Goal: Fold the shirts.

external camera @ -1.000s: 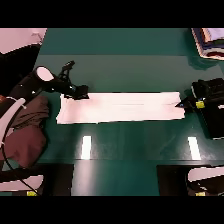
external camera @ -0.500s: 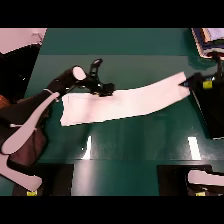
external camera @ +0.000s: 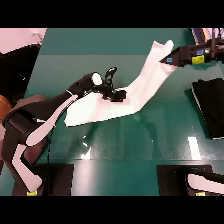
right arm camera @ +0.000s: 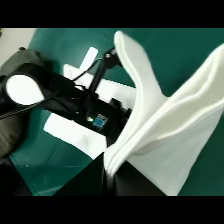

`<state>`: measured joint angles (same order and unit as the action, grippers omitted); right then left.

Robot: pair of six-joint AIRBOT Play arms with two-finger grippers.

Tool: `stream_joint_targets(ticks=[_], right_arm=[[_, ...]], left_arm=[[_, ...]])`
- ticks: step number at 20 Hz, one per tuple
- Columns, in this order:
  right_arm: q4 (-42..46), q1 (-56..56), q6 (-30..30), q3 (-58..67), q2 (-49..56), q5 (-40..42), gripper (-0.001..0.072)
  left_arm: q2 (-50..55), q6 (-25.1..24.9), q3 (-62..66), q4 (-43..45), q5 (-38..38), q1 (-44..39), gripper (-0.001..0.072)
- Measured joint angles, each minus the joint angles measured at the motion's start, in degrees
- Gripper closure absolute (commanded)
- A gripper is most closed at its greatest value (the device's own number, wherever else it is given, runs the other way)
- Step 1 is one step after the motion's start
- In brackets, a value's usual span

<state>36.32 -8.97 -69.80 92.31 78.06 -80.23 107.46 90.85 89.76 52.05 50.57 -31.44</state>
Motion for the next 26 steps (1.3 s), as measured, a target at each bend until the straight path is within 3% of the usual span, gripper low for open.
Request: stream_joint_targets(ticks=[6,13,14,16,17,18,19,20,25,26], right_arm=[[-4.31,-7.61,0.15,1.09,0.0,4.07,0.0699],[-9.01,-25.24,4.81,2.1,7.69,15.91,0.0671],[-9.68,-28.5,5.75,3.37,10.29,17.9,0.0542],[-9.22,-34.38,7.15,7.17,16.0,20.83,0.0069],[-7.74,-36.81,7.69,9.29,18.71,21.51,-0.0003],[-5.75,-39.01,8.15,11.54,21.46,21.81,0.0042],[-3.87,-40.52,8.52,13.64,23.76,21.46,0.0153],[-2.01,-41.55,8.61,15.87,25.81,20.04,0.0207],[3.63,-38.71,5.86,19.96,29.27,10.64,0.0216],[4.46,-36.63,5.35,18.62,28.79,9.07,0.0275]], left_arm=[[-1.95,0.22,0.28,2.19,2.45,3.02,0.068],[-20.81,-0.31,0.35,13.57,9.6,20.48,0.0679],[-23.91,-0.55,0.35,15.43,10.32,23.43,0.0679],[-29.18,-0.87,0.35,17.75,11.63,28.46,0.0679],[-31.47,-0.94,0.35,18.58,12.2,30.77,0.0679],[-33.22,-1.01,0.35,19.37,12.66,32.68,0.0679],[-34.67,-1.09,0.35,19.78,13.31,34.18,0.0679],[-35.87,-1.14,0.35,20.09,13.81,35.41,0.0679],[-38.07,-2.25,0.24,20.87,17.14,37.88,0.0679],[-38.25,-2.49,0.24,20.98,17.73,38.1,0.0679]])
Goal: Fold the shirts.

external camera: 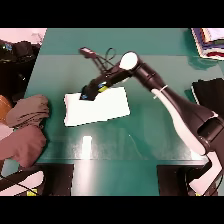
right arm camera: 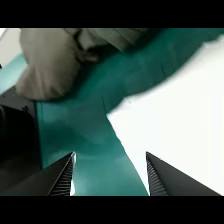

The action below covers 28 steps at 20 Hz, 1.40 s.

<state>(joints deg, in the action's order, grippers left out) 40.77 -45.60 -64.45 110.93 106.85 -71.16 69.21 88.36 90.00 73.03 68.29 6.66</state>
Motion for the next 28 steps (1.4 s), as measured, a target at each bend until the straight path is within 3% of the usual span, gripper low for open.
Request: stream_joint_targets(ticks=[6,7,8,11,16,22,23,24,28], right_arm=[[1.05,16.41,-1.81,-20.81,-8.28,-2.21,0.026],[1.07,19.19,-1.95,-25.14,-9.64,-1.11,0.0159],[1.18,21.55,-2.1,-28.72,-10.75,-0.11,0.0113],[0.72,26.58,-2.91,-36.06,-11.74,3.1,0.0115],[-7.67,25.94,-2.95,-39.65,-7.23,6.51,0.0133],[-14.64,19.87,-0.87,-33.77,-0.15,7.72,0.0265],[-14.73,19.26,-0.72,-31.95,0.59,8.37,0.0398],[-14.99,18.88,-0.66,-30.14,1.18,8.57,0.0703],[-10.78,18.73,-0.52,-22.8,1.86,6.84,0.0699]], left_arm=[[-0.31,-1.18,0.0,-0.42,2.38,0.39,0.0679],[-0.33,-1.2,0.0,-0.68,2.43,0.39,0.0679],[-0.26,-1.22,-0.04,-1.05,2.43,0.44,0.0679],[-0.04,-1.33,-0.22,-2.03,1.97,0.39,0.0679],[0.2,-1.4,-0.31,-3.02,0.22,-0.7,0.0679],[0.44,-1.4,-0.33,-4.13,-1.84,-2.8,0.068],[0.55,-1.4,-0.37,-4.24,-1.92,-3.34,0.068],[0.66,-1.4,-0.37,-4.2,-2.08,-4.04,0.068],[1.36,-1.4,-0.39,-4.37,-2.6,-8.46,0.068]])
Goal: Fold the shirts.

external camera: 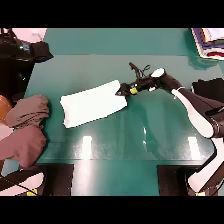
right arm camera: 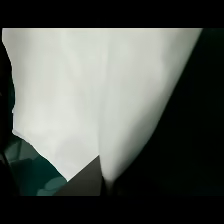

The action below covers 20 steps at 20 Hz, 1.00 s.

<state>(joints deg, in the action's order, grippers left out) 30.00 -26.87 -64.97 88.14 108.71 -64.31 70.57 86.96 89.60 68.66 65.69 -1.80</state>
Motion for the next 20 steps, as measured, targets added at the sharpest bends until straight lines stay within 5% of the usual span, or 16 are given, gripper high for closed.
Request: stream_joint_targets(ticks=[10,20], right_arm=[[19.28,22.6,-10.05,5.44,-14.56,-1.79,0.07],[23.41,54.31,-15.76,5.68,-23.8,1.11,0.07]], left_arm=[[1.4,0.04,-0.02,-0.09,-3.43,-12.5,0.068],[1.42,0.37,-0.02,-0.11,-9.55,-17.59,0.0679]])
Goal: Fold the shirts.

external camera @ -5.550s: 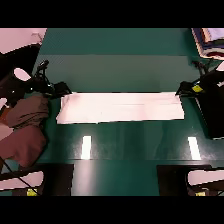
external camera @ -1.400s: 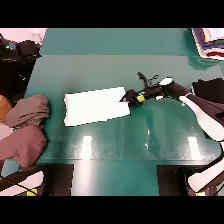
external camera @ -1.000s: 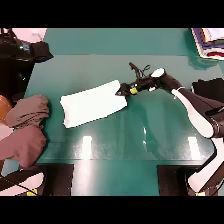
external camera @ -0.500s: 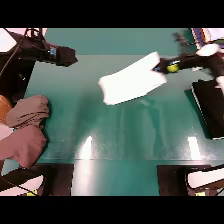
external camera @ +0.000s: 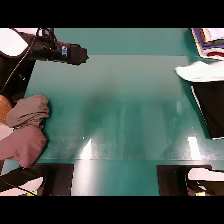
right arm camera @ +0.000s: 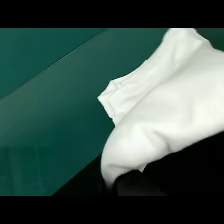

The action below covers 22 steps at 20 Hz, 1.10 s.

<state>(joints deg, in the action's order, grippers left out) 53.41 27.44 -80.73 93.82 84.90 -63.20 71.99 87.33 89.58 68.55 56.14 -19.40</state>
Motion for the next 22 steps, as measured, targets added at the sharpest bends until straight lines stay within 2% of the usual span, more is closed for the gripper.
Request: stream_joint_targets(ticks=[9,15,20,21,22], right_arm=[[0.28,5.16,0.22,0.0,-8.41,1.88,0.07],[3.21,10.67,0.26,-0.81,-12.68,-8.04,0.07],[10.16,14.14,-0.94,-11.3,-17.49,-13.14,0.0698],[11.76,15.02,-1.22,-14.1,-18.82,-13.64,0.0687],[13.57,16.04,-1.4,-17.05,-20.22,-14.19,0.0544]], left_arm=[[0.02,0.26,0.0,0.04,-1.53,-0.31,0.0679],[0.02,-0.22,0.0,0.2,-1.6,-0.31,0.0679],[0.02,-0.72,0.0,0.28,-1.4,-0.31,0.0679],[0.02,-1.07,0.0,0.35,-1.31,-0.31,0.0679],[0.02,-1.36,0.0,0.37,-1.25,-0.31,0.0679]])
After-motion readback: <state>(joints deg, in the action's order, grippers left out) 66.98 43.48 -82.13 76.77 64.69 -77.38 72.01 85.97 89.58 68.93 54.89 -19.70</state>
